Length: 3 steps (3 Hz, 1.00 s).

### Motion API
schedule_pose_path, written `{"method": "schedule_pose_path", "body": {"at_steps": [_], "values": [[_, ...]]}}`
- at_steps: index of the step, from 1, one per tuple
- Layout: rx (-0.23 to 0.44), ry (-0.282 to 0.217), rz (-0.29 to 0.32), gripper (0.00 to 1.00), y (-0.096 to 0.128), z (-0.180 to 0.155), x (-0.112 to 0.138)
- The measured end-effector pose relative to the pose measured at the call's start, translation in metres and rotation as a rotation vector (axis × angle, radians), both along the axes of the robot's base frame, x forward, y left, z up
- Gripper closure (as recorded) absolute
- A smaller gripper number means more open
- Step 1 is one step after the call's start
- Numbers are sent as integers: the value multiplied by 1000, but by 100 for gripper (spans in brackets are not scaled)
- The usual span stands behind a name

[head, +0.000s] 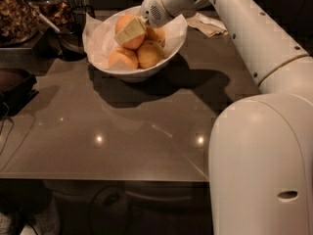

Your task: Pick orange from white bowl

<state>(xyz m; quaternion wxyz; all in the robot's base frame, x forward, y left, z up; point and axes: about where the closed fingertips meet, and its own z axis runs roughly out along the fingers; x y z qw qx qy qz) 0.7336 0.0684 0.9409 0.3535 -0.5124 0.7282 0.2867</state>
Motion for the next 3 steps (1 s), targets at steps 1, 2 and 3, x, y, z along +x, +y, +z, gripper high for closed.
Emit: {"method": "schedule_pose_path", "body": {"at_steps": [1,2,3], "values": [[3,-1,0,69,2,-1,-1],[3,-1,0,93,2,-1,-1],[67,-10,8,100,6,14,-4]]}}
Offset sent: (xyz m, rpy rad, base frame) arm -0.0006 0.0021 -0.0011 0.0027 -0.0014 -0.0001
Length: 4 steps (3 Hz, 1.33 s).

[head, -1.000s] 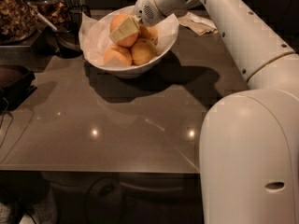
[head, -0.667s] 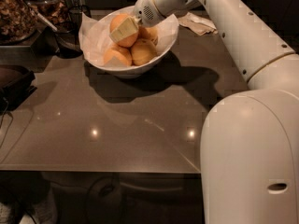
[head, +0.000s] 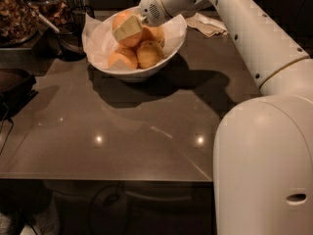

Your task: Pick orange from white bowl

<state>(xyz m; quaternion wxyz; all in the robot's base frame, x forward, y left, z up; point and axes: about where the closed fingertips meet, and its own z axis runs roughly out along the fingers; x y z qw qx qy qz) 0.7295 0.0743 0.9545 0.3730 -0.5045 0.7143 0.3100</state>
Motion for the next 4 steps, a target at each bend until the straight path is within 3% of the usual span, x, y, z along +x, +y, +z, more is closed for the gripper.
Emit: {"method": "schedule_pose_path", "body": {"at_steps": [2,3,4], "values": [[157,-69,67,100,4,54,-28],[160,-69,69,100,4,55,-28],[148,-54,27,100,-3,58,-37]]}}
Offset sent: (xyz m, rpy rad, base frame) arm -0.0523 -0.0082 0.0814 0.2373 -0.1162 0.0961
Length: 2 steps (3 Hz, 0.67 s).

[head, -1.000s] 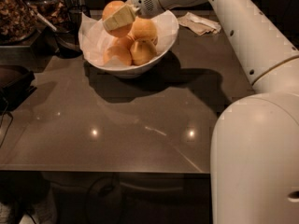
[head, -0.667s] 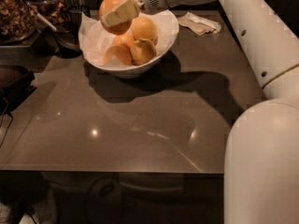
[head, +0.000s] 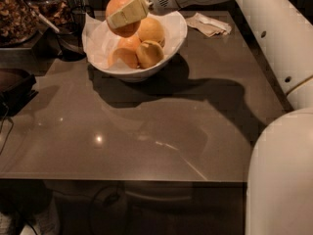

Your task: Pick orange from white bowl

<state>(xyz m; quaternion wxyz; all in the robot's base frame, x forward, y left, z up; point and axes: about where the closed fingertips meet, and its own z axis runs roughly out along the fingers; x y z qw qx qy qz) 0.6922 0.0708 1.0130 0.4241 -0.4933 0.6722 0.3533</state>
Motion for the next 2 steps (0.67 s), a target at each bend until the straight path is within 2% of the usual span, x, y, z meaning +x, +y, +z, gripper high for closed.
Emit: {"method": "schedule_pose_path", "body": {"at_steps": [1,2], "values": [[-14,5,-76,100,-16,10,-24],[9,41,-127,100,-30,5,-55]]}}
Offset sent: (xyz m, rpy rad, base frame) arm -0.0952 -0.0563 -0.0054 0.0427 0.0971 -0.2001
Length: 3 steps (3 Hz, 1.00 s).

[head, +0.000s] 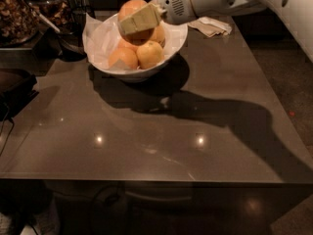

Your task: Pick orange from white bowl

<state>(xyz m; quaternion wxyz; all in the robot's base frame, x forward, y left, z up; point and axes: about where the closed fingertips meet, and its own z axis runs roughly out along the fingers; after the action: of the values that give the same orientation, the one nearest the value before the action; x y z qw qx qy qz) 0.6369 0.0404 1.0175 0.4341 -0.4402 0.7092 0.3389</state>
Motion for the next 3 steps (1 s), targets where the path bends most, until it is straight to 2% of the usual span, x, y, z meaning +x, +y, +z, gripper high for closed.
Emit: {"method": "schedule_pose_path", "body": {"at_steps": [1,2,3], "values": [[-13,18,2,100,-1,-12,-2],[-12,-5,-16,100,1,4,-14],[-2,-13,-48,100,-1,17,-38]]}}
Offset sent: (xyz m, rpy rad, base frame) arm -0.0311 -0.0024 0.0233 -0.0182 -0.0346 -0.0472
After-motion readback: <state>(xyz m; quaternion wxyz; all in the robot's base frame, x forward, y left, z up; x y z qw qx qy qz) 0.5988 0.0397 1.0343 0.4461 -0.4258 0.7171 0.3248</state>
